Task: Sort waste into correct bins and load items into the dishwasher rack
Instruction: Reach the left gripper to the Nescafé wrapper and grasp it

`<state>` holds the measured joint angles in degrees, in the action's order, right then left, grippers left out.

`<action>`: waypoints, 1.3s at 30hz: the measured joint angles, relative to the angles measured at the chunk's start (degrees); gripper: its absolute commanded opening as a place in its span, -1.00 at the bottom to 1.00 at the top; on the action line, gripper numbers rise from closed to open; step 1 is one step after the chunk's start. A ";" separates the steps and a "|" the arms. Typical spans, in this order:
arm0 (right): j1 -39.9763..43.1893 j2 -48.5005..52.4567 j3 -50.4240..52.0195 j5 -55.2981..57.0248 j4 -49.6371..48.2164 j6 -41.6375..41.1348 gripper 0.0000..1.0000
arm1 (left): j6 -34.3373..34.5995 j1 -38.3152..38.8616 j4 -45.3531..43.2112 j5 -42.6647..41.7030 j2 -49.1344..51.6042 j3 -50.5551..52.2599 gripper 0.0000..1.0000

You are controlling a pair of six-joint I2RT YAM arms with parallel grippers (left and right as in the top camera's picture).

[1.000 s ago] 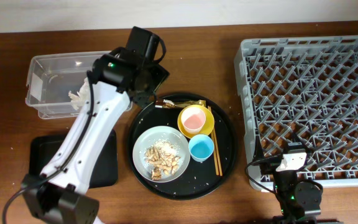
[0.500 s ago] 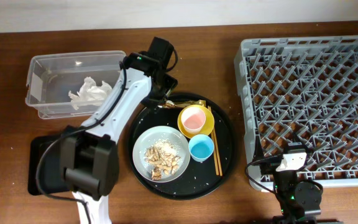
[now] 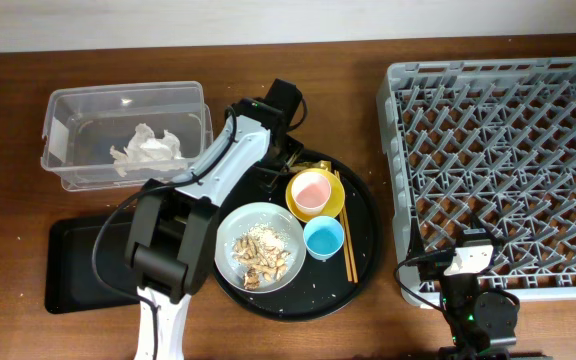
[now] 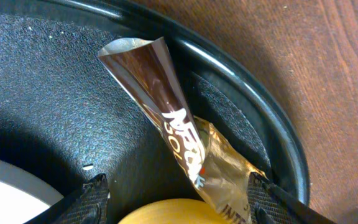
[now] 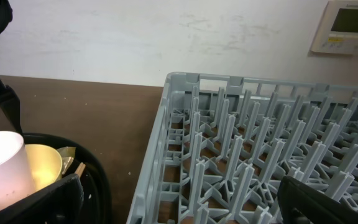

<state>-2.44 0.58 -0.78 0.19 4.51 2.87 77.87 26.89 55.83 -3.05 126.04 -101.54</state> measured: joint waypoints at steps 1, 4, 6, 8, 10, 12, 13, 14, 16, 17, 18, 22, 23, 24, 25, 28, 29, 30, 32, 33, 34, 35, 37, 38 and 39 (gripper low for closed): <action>0.00 0.00 0.00 0.02 0.00 -0.02 0.97 | 0.02 0.00 0.00 0.02 0.00 0.02 0.38; 0.00 0.00 0.00 0.02 0.00 -0.07 0.97 | 0.04 -0.02 -0.02 1.22 0.00 0.02 0.33; 0.00 0.00 0.00 0.02 0.00 -0.04 0.97 | 0.15 -0.02 -0.04 2.23 0.00 0.04 0.31; 0.00 0.00 0.00 0.02 0.00 -0.04 0.97 | 0.24 -0.02 -0.33 2.58 0.00 0.09 0.30; 0.00 0.00 0.00 0.02 0.00 -0.04 0.97 | 0.26 -0.02 -0.98 2.93 0.00 0.09 0.30; 0.00 0.00 0.00 0.02 0.00 -0.04 0.97 | 0.61 0.00 -1.14 3.10 0.00 0.09 0.30; 0.00 0.00 0.00 0.00 0.00 -0.04 0.97 | 0.79 -0.02 -1.14 3.15 0.00 0.09 0.30; 0.00 0.00 0.00 0.00 0.00 -0.02 0.97 | 0.90 -0.02 -1.14 3.30 0.00 0.09 0.30; 0.00 0.00 0.00 0.02 0.00 -0.07 0.97 | 1.29 -0.02 -1.14 3.32 0.00 0.09 0.30; 0.00 0.00 0.00 0.02 0.00 -0.07 0.97 | 1.33 -0.02 -1.14 3.34 0.00 0.09 0.30; 0.00 0.00 0.00 0.02 0.00 -0.04 0.97 | 1.33 -0.02 -1.14 3.34 0.00 0.09 0.29; 0.00 0.00 0.00 0.02 0.00 -0.04 0.97 | 1.53 0.00 -1.09 3.30 0.13 0.09 0.26; 0.00 0.00 0.00 0.02 0.00 -0.04 0.97 | 1.53 0.00 -1.09 3.30 0.26 0.09 0.25; 0.00 0.00 0.00 0.02 0.00 -0.04 0.97 | 1.53 0.00 -1.14 3.28 0.66 0.09 0.25; 0.00 0.00 0.00 0.00 0.00 -0.07 0.97 | 1.53 0.00 -1.14 3.28 0.72 0.09 0.22; 0.00 0.00 0.00 0.00 0.00 -0.04 0.97 | 1.62 0.00 -1.22 3.23 2.99 0.09 0.17; 0.00 0.00 0.00 0.02 0.00 -0.04 0.97 | 1.73 0.00 -1.22 3.23 3.52 0.09 0.10; 0.00 0.00 0.00 0.02 0.00 -0.02 0.97 | 1.75 0.00 -1.27 3.26 3.82 0.09 -0.01; 0.00 0.00 0.00 0.02 0.00 -0.04 0.97 | 1.99 0.00 -1.38 3.23 3.82 0.09 -0.12; 0.00 0.00 0.00 0.02 -0.02 -0.04 0.97 | 1.90 -0.02 -1.40 3.30 3.82 0.09 -0.23; 0.00 0.00 0.00 0.02 -0.02 -0.04 0.97 | 1.88 0.00 -1.42 3.30 3.82 0.09 -0.28; 0.00 0.00 0.00 0.02 0.00 -0.02 0.97 | 2.12 -0.02 -1.46 3.30 3.82 0.09 -0.39; 0.00 0.00 0.00 0.02 0.00 -0.02 0.97 | 1.97 -0.02 -1.46 3.30 3.82 0.09 -0.69; 0.00 0.00 0.00 0.02 0.00 -0.02 0.97 | 2.19 -0.02 -1.46 3.32 3.82 0.09 -0.76; 0.00 0.00 0.00 0.02 0.00 -0.07 0.97 | 2.36 -0.02 -1.55 3.30 3.82 0.09 -0.86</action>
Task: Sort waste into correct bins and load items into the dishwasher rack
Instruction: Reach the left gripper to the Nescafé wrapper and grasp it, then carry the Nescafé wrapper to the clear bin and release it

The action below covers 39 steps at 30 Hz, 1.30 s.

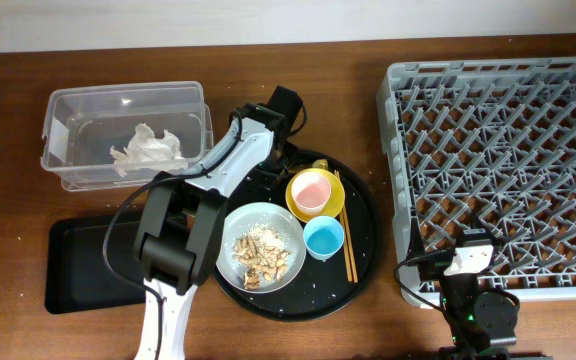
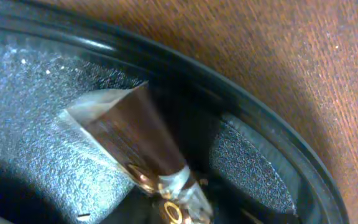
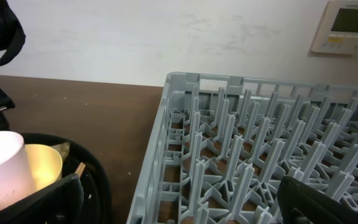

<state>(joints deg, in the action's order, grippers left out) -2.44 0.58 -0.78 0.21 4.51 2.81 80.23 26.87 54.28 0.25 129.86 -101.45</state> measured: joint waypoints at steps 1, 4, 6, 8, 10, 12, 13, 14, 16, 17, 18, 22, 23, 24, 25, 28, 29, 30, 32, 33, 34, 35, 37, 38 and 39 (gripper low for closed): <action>0.00 0.00 0.00 -0.02 0.00 0.04 0.97 | -0.04 0.00 -0.07 0.02 0.00 -0.02 -0.90; 0.00 0.00 0.00 0.00 -0.02 0.00 0.97 | -0.04 0.02 0.04 0.00 0.00 -0.04 -0.97; 0.00 0.00 0.00 0.00 0.00 0.02 0.97 | -0.09 0.00 0.52 0.00 0.00 -0.33 -0.97; 0.00 0.00 0.00 -0.02 0.00 0.00 0.97 | -0.09 0.00 2.05 0.00 0.00 -0.81 -0.97; 0.00 0.00 0.00 0.00 0.00 0.04 0.97 | -0.22 0.00 4.11 0.00 0.00 -1.84 -0.97; 0.00 0.00 0.00 0.00 0.00 0.02 0.97 | -0.57 0.00 5.27 0.02 0.00 -3.43 -0.97; 0.00 0.00 0.00 0.00 0.00 0.02 0.97 | -0.87 0.00 5.86 0.02 0.00 -4.46 -0.97; 0.00 0.00 0.00 -0.02 0.00 0.02 0.97 | -1.09 0.00 6.71 0.00 0.00 -5.60 -0.97; 0.00 0.00 0.00 0.00 0.00 0.02 0.97 | -1.38 0.00 7.89 0.04 0.00 -7.63 -0.97; 0.00 0.00 0.00 0.00 0.00 0.04 0.97 | -1.60 0.00 8.17 0.15 -0.02 -8.44 -0.97; 0.00 0.00 0.00 -0.02 0.00 0.02 0.97 | -2.03 0.00 8.31 0.28 -0.15 -9.18 -0.97; 0.00 0.00 0.00 -0.02 0.00 0.02 0.97 | -2.86 0.00 9.18 2.97 -2.54 -10.10 -0.97; 0.00 0.00 0.00 0.00 0.00 0.02 0.97 | -2.89 0.00 9.22 4.44 -3.58 -10.19 -0.97; 0.00 0.00 0.00 0.00 0.00 0.04 0.97 | -3.04 0.00 9.35 6.21 -5.07 -10.25 -0.97; 0.00 0.00 0.00 0.00 0.00 0.04 0.97 | -3.08 -0.07 9.40 7.39 -6.14 -10.27 -0.97; 0.00 0.00 0.00 -0.02 0.00 0.02 0.97 | -3.98 -0.72 9.42 12.04 -10.91 -10.67 -0.97; 0.00 0.00 0.00 -0.02 0.00 0.04 0.96 | -4.59 -1.38 9.38 13.66 -12.81 -10.97 -0.97; 0.00 0.00 0.00 0.00 0.00 0.02 0.97 | -5.11 -2.10 9.42 14.86 -14.25 -11.08 -0.97; 0.00 0.00 0.00 0.00 0.00 0.00 0.97 | -6.73 -4.59 9.40 18.27 -17.05 -11.43 -0.97; 0.00 0.00 0.00 0.00 0.00 0.02 0.97 | -7.58 -5.95 9.40 19.85 -17.81 -11.58 -0.97; 0.00 0.00 0.00 0.00 0.00 0.02 0.97 | -8.74 -7.41 9.42 21.59 -18.27 -11.65 -0.97; 0.00 0.00 0.00 0.00 0.00 0.04 0.97 | -9.79 -8.46 9.42 22.80 -18.40 -11.65 -0.96; 0.00 0.00 0.00 0.00 0.00 0.04 0.97 | -12.26 -10.97 9.62 24.76 -18.43 -11.65 -0.97; 0.00 0.00 0.00 -0.02 0.00 0.02 0.97 | -13.16 -12.13 9.81 25.49 -18.43 -11.65 -0.97; 0.00 0.00 0.00 0.00 0.00 0.02 0.96 | -13.79 -13.29 10.05 26.25 -18.43 -11.65 -0.96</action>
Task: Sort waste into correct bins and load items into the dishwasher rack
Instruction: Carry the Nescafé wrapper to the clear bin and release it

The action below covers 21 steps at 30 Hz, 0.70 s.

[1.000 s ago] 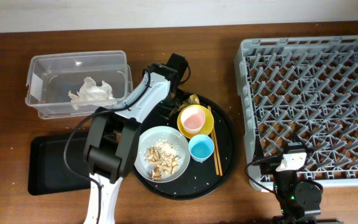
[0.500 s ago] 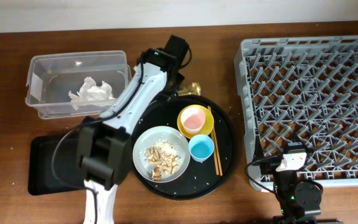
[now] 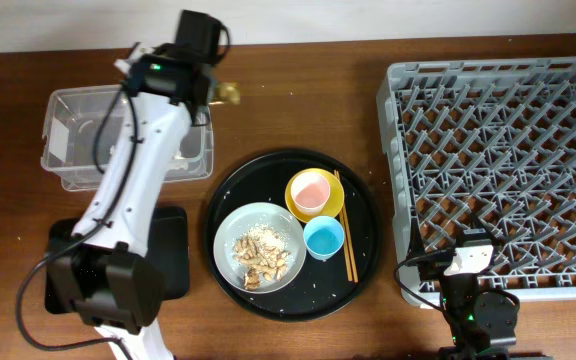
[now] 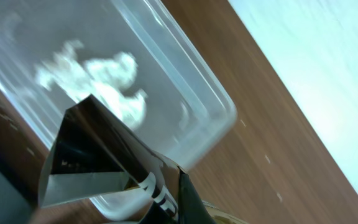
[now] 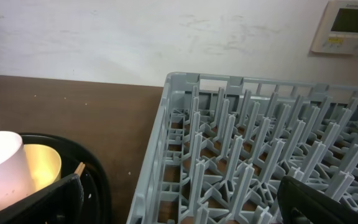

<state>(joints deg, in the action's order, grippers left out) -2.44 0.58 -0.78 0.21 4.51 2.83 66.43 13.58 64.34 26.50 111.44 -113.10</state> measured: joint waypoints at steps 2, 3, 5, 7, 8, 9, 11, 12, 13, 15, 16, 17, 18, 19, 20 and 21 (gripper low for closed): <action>0.00 0.00 0.00 0.00 0.00 0.00 0.97 | -0.92 -2.19 0.57 1.07 0.00 0.00 -0.97; 0.00 0.00 0.00 0.00 0.00 0.02 0.97 | -1.18 -3.28 0.90 1.46 0.00 0.00 -0.97; 0.00 0.00 0.00 -0.02 0.00 0.00 0.97 | -2.38 -4.92 1.11 1.97 0.00 0.00 -0.96; 0.00 0.00 0.00 0.00 0.00 0.02 0.97 | -3.69 -7.45 1.18 2.54 0.31 0.00 -0.95; 0.00 0.00 0.00 0.00 0.00 0.02 0.97 | -4.17 -8.20 1.27 2.54 0.59 0.00 -0.95; 0.00 0.00 0.00 -0.02 0.00 0.00 0.97 | -4.55 -8.85 1.38 2.56 0.90 0.00 -0.90; 0.00 0.00 0.00 -0.02 0.00 0.00 0.97 | -5.40 -10.69 1.73 2.69 2.38 0.00 -0.69; 0.00 0.00 0.00 0.00 0.00 0.00 0.97 | -5.51 -11.23 1.88 2.71 2.97 0.00 -0.64; 0.00 0.00 0.00 -0.02 0.00 0.00 0.97 | -6.10 -11.80 1.99 2.75 3.52 0.00 -0.56; 0.00 0.00 0.00 0.00 -0.02 0.00 0.97 | -6.86 -12.50 2.05 2.75 4.57 0.00 -0.29; 0.00 0.00 0.00 0.00 0.00 0.00 0.97 | -7.06 -12.63 2.10 2.75 5.09 0.00 -0.25; 0.00 0.00 0.00 0.00 0.00 0.00 0.97 | -7.06 -12.66 2.12 2.71 5.49 0.00 -0.24; 0.00 0.00 0.00 0.00 0.00 0.00 0.97 | -7.34 -12.66 2.10 2.69 5.86 0.00 -0.23; 0.00 0.00 0.00 -0.02 0.00 -0.02 0.97 | -7.37 -12.63 2.10 2.67 6.10 0.00 -0.22; 0.00 0.00 0.00 0.00 0.00 0.02 0.97 | -7.37 -12.59 2.10 2.64 6.19 0.00 -0.13; 0.00 0.00 0.00 0.00 0.00 0.00 0.96 | -7.39 -12.59 2.03 2.62 6.21 0.00 0.06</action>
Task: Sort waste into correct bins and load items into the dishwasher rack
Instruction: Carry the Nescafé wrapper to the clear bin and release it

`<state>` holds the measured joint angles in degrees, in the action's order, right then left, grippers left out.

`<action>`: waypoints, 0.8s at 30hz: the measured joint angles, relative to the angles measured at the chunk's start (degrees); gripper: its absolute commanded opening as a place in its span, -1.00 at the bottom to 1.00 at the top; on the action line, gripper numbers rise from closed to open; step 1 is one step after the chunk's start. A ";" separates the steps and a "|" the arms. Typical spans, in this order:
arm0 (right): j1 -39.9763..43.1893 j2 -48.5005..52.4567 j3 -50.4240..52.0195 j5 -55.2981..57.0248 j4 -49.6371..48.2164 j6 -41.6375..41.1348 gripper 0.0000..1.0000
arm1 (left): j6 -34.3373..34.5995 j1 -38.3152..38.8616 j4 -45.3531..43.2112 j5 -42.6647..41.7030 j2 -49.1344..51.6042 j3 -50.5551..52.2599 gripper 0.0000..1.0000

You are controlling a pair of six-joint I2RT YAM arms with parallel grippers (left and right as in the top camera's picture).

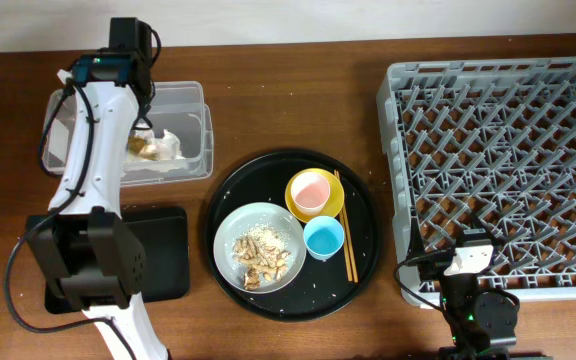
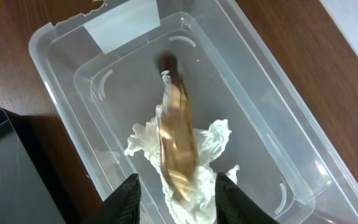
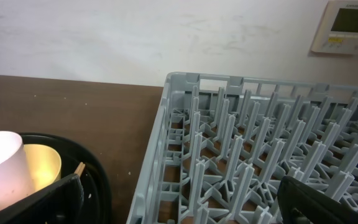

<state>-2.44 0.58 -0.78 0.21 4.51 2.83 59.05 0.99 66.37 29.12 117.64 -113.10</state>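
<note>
A brown-gold coffee sachet (image 2: 176, 137), blurred, is inside the clear plastic bin (image 2: 61, 37) over a crumpled white tissue (image 2: 216, 140). My left gripper (image 2: 176, 200) hovers open just above it and holds nothing; overhead the left gripper (image 1: 136, 95) is over the bin (image 1: 196, 95). The round black tray (image 1: 366, 250) carries a white bowl of food scraps (image 1: 258, 245), a pink cup in a yellow bowl (image 1: 315, 193), a blue cup (image 1: 323, 237) and chopsticks (image 1: 349, 235). My right gripper (image 3: 179, 208) rests open at the grey rack's (image 1: 508, 150) front-left corner.
A black rectangular tray (image 1: 163, 260) lies in front of the bin, partly under my left arm. The dishwasher rack (image 3: 260, 155) fills the right side of the table and holds nothing. A wall with a thermostat stands behind it.
My left gripper, then shut on the sachet beside the bin's right end, is now open over the bin, and the sachet is inside it on the tissue. The right arm has not moved.
My left gripper stood open around the sachet at the back rim of the round tray. Then it was down on the sachet there. Then it held the sachet up by the clear bin, and now the sachet is in the bin, released.
</note>
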 measured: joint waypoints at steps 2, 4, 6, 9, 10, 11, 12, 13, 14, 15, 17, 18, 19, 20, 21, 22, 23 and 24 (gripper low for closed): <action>0.00 0.00 0.00 0.00 0.00 0.00 0.97 | -0.39 0.00 -0.07 0.04 0.00 0.00 0.45; 0.00 0.00 0.00 -0.02 -0.02 0.00 0.97 | -0.24 0.00 0.15 -0.15 0.00 0.00 0.46; 0.00 0.00 0.00 0.00 0.00 0.00 0.97 | -0.37 0.00 0.74 -0.44 0.00 0.00 0.48; 0.00 0.00 0.00 0.00 0.00 0.02 0.97 | -0.46 0.00 2.47 -1.66 0.00 0.00 0.49; 0.00 0.00 0.00 0.00 0.00 0.02 0.97 | -0.44 0.00 2.95 -2.03 -0.09 0.00 0.50; 0.00 0.00 0.00 -0.02 0.00 0.00 0.97 | -0.46 0.00 3.52 -2.43 -0.17 0.00 0.50; 0.00 0.00 0.00 -0.02 0.00 0.00 0.97 | -0.48 0.00 3.96 -2.78 -0.39 0.00 0.50; 0.00 0.00 0.00 0.00 0.00 0.00 0.97 | -0.55 0.00 4.68 -3.23 -1.01 0.00 0.57; 0.00 0.00 0.00 0.00 0.00 0.02 0.97 | -0.59 0.00 5.31 -3.52 -1.77 0.00 0.67; 0.00 0.00 0.00 0.00 0.00 0.02 0.96 | -0.59 0.00 6.32 -3.85 -3.04 0.00 0.92; 0.00 0.00 0.00 -0.02 0.00 0.00 0.97 | -0.98 0.00 8.52 -4.55 -5.81 0.00 0.98; 0.00 0.00 0.00 0.00 0.00 0.02 0.97 | -0.96 0.00 9.92 -5.20 -7.48 0.00 0.98; 0.00 0.00 0.00 0.00 0.00 0.04 0.97 | -0.83 0.00 11.34 -5.90 -9.29 0.00 0.99; 0.00 0.00 0.00 0.00 0.00 -0.02 0.97 | -0.83 0.00 12.94 -7.10 -11.41 0.00 0.98; 0.00 0.00 0.00 0.00 0.00 0.00 0.97 | -0.81 0.00 14.43 -8.44 -13.22 0.00 0.98; 0.00 0.00 0.00 0.00 0.00 0.00 0.97 | -0.79 0.00 15.58 -9.68 -14.67 0.00 0.98; 0.00 0.00 0.00 0.00 0.00 0.02 0.97 | -0.81 0.00 16.48 -10.75 -15.91 0.00 0.98; 0.00 0.00 0.00 0.00 0.00 0.00 0.97 | -0.81 0.00 17.53 -11.82 -16.98 -0.02 0.98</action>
<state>-2.44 0.58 -0.78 0.21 4.51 2.83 58.24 0.99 83.90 17.30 100.66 -113.12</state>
